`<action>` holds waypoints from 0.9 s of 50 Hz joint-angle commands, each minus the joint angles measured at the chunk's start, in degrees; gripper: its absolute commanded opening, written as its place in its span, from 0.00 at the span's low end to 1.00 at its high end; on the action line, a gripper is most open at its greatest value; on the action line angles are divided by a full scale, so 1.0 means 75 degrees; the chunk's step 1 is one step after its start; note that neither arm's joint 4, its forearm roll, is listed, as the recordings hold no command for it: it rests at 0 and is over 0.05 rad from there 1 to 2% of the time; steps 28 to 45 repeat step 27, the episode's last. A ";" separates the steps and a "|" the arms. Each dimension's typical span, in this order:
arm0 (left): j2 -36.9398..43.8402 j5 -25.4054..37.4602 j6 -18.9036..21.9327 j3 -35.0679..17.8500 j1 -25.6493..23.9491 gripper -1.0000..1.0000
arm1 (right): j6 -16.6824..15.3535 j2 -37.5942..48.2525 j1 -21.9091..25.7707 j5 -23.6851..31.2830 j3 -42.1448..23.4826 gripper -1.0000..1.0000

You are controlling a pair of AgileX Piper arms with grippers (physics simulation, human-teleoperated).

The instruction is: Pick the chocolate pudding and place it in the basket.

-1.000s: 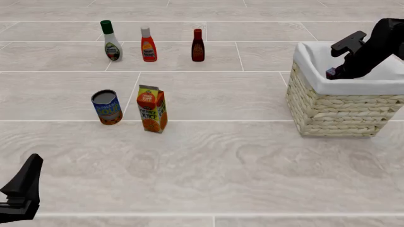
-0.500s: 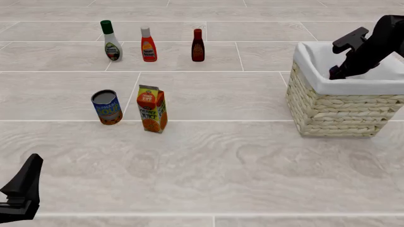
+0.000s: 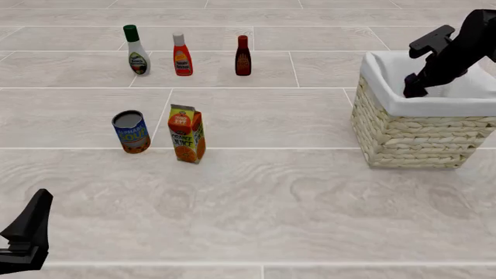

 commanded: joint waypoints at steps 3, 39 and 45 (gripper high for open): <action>-0.0003 -0.0004 0.0000 0.0005 0.0003 1.00 | 0.0021 -0.0184 0.0025 0.0103 -0.0073 1.00; -0.0003 -0.0006 0.0001 0.0005 0.0003 1.00 | 0.0016 -0.0758 -0.0005 0.0060 0.0399 1.00; -0.0003 -0.0006 0.0001 0.0005 0.0003 1.00 | 0.0016 -0.0758 -0.0005 0.0060 0.0399 1.00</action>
